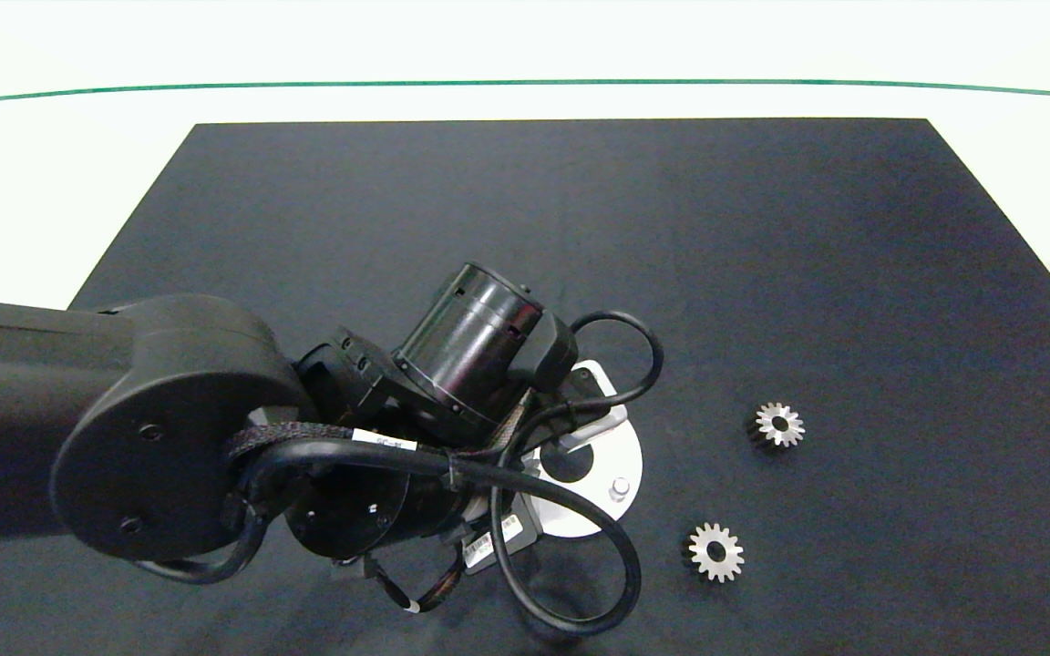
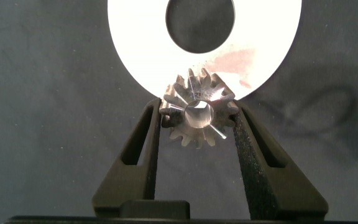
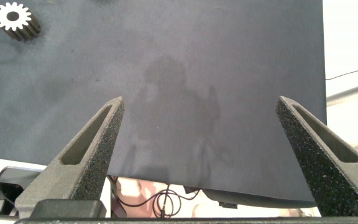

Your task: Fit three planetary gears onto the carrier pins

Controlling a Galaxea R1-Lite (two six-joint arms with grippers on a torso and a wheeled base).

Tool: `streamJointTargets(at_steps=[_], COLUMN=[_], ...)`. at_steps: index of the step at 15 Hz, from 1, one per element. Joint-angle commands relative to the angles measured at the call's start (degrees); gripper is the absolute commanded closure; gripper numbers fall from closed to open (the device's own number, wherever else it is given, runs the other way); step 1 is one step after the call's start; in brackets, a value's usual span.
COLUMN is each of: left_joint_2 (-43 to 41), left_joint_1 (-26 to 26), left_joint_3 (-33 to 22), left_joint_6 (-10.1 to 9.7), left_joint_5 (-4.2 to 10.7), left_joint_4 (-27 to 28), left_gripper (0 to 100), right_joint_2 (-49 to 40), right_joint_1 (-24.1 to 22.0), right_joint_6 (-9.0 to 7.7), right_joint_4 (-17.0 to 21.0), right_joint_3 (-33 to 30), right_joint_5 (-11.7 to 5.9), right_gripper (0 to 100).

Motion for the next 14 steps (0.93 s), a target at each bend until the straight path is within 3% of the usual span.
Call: streamJointTargets(at_steps=[1,14], left_joint_2=[0.29,0.55], left_joint_1=[0.16,1.83], left_joint_3=[0.06,0.5], left_joint_6=[0.11,0.29], left_joint_5=[0.12,0.12], left_joint_4=[0.11,-0.6], left_gripper=[100,100], right_joint_2=[-0.02,-0.02], right_joint_1=[0.02,0.02], right_joint_6=[-0.08,-0.08], right_joint_4=[0.16,0.16], right_joint_3=[-0.02,-0.02], right_joint_5=[-0.03,-0.03], right_gripper=[0,0])
